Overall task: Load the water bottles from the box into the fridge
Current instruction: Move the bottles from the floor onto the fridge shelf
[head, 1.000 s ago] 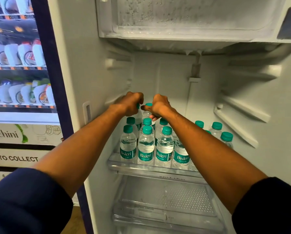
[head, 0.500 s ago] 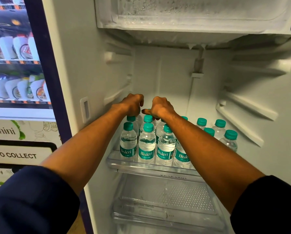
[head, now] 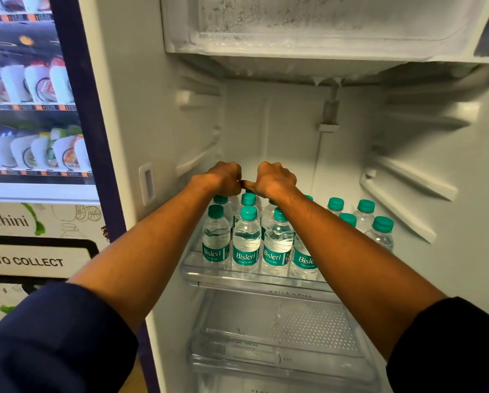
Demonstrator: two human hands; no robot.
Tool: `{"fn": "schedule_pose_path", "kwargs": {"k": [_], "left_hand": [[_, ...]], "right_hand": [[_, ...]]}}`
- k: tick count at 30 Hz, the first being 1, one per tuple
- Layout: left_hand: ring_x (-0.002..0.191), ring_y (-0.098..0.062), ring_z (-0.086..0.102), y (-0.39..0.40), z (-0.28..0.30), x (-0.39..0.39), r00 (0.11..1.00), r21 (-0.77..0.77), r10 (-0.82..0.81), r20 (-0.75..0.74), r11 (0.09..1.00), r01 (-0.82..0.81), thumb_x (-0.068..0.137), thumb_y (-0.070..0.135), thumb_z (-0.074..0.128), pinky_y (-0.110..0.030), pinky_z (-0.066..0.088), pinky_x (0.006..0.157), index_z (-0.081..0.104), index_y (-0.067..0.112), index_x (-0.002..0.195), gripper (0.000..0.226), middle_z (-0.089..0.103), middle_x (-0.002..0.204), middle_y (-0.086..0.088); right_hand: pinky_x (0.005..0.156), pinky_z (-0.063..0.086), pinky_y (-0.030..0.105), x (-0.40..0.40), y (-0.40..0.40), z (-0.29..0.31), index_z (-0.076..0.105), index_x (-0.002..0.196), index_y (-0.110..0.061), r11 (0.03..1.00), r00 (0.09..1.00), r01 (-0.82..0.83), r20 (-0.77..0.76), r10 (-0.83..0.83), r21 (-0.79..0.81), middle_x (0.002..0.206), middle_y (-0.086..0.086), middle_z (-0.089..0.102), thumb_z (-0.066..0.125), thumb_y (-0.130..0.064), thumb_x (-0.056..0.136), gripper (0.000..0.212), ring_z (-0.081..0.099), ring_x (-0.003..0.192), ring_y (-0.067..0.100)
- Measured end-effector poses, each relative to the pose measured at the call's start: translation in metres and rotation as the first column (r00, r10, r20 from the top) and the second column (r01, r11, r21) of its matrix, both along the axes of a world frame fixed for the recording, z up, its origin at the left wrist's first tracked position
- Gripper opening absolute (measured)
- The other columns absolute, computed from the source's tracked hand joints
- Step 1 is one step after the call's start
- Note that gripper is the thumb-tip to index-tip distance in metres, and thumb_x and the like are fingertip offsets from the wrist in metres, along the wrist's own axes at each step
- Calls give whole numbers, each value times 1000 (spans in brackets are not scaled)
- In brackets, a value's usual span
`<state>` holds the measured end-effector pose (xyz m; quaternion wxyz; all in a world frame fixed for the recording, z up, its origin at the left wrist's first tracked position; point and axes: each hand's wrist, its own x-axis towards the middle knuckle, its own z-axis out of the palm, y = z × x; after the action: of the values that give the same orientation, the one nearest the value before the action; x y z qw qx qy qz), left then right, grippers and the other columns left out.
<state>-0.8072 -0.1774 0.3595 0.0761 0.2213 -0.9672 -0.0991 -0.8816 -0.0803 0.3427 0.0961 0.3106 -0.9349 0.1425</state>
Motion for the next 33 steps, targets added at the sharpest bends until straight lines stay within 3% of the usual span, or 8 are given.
{"fn": "schedule_pose_path", "kwargs": {"k": [5, 8, 11, 13, 16, 21, 33], "left_hand": [[113, -32, 55, 13, -5, 18, 991, -92, -18, -129, 996, 7, 92, 25, 63, -39, 48, 93, 39, 10, 140, 56, 53, 131, -17], [123, -36, 47, 25, -12, 32, 978, -224, -41, -202, 975, -5, 91, 33, 63, -45, 47, 98, 29, 11, 146, 68, 46, 139, -19], [139, -37, 30, 39, -20, 46, 965, -372, -54, -258, 927, -48, 94, 45, 55, -51, 37, 109, 17, 12, 152, 77, 29, 153, -19], [147, -36, 17, 49, -24, 56, 959, -385, -50, -280, 921, -65, 95, 49, 49, -53, 27, 116, 9, 13, 154, 80, 15, 160, -18], [150, -34, 3, 62, -28, 69, 952, -403, -57, -302, 912, -73, 97, 53, 41, -53, 15, 120, 3, 15, 155, 79, 2, 163, -16], [150, -31, -2, 77, -31, 93, 934, -427, -90, -345, 902, -71, 98, 55, 36, -53, 10, 120, 3, 15, 156, 78, -1, 163, -14], [150, -27, -11, 107, -95, 162, 909, -341, -55, -412, 935, -97, 98, 53, 30, -50, 2, 121, 0, 16, 156, 75, -8, 163, -10]], "right_hand": [[68, 43, 31, 14, 18, 7, 59, 111, -13, 998, 997, -14, -78, 9, -67, 95, 7, 60, 57, -63, 87, 55, 56, 83, 21], [87, 49, 39, 18, 31, 7, 49, 134, -17, 991, 995, -51, -95, 39, -124, 128, 11, 57, 56, -61, 89, 63, 56, 112, 29], [111, 32, 52, 24, 47, 5, 26, 152, -26, 992, 989, -100, -113, 91, -78, 157, 11, 29, 51, -60, 92, 74, 29, 142, 34], [118, 17, 57, 29, 59, 3, 12, 156, -30, 992, 984, -111, -149, 101, -61, 164, 8, 9, 46, -62, 93, 78, 8, 150, 33], [119, 7, 59, 38, 75, -1, 4, 156, -32, 989, 964, -122, -248, 98, -81, 165, 6, -4, 40, -65, 94, 79, -4, 151, 32], [117, 4, 60, 55, 99, -8, 5, 156, -35, 980, 936, -147, -340, 92, -138, 165, 6, -4, 35, -71, 91, 80, -4, 151, 32], [118, 0, 57, 124, 120, -63, 7, 156, -36, 958, 938, -225, -305, 164, -176, 165, 3, -5, 32, -73, 90, 80, -7, 151, 29]]}}
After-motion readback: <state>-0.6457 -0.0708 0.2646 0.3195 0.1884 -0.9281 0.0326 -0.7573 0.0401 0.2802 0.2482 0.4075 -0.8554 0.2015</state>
